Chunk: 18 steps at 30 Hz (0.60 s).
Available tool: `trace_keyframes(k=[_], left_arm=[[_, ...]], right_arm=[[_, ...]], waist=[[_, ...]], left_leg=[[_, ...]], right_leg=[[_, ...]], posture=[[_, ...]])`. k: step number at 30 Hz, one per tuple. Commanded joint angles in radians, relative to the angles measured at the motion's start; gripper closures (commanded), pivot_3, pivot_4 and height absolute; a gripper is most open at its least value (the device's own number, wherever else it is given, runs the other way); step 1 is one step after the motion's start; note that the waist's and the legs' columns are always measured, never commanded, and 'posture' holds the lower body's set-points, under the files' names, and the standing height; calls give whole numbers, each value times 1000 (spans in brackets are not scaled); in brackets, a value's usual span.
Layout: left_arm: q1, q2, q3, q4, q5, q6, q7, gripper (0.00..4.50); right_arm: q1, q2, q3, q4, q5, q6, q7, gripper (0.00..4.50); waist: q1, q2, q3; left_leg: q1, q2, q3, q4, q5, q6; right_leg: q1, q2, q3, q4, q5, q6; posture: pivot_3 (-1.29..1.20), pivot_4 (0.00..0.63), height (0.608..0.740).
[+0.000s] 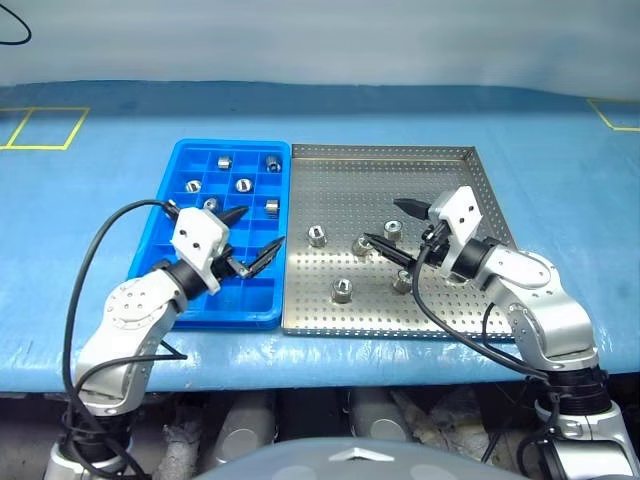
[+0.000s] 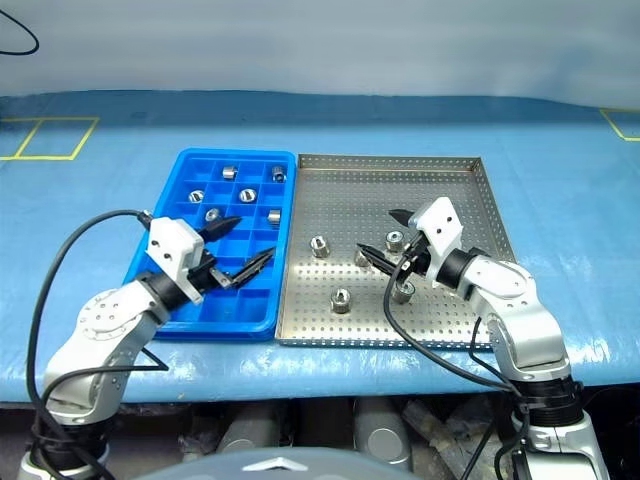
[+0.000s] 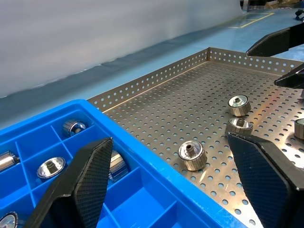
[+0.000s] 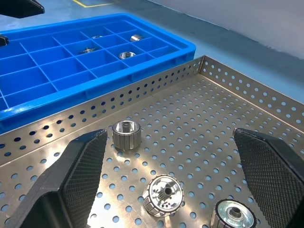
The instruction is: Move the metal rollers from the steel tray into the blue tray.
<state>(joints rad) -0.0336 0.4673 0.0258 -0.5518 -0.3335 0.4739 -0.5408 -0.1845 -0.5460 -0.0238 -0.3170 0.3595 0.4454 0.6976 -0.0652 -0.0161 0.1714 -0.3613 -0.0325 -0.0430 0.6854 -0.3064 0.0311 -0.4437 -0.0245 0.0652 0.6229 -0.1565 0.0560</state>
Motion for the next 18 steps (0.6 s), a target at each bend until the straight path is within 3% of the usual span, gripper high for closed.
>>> trace_keyframes(k=[1, 18], left_arm=[[-15, 3, -1, -14, -5, -3, 2, 305], [-43, 5, -45, -15, -13, 10, -18, 305]], right_arm=[[-12, 2, -4, -15, 1, -22, 2, 19], [-15, 6, 0, -5, -15, -44, 0, 19]], waist=[[-1, 0, 0], [-1, 0, 0]], left_leg=[[0, 0, 0, 0, 0, 0], [0, 0, 0, 1, 0, 0]], right_leg=[[0, 0, 0, 0, 0, 0], [0, 0, 0, 0, 0, 0]], posture=[[-85, 150, 740], [-90, 150, 740]])
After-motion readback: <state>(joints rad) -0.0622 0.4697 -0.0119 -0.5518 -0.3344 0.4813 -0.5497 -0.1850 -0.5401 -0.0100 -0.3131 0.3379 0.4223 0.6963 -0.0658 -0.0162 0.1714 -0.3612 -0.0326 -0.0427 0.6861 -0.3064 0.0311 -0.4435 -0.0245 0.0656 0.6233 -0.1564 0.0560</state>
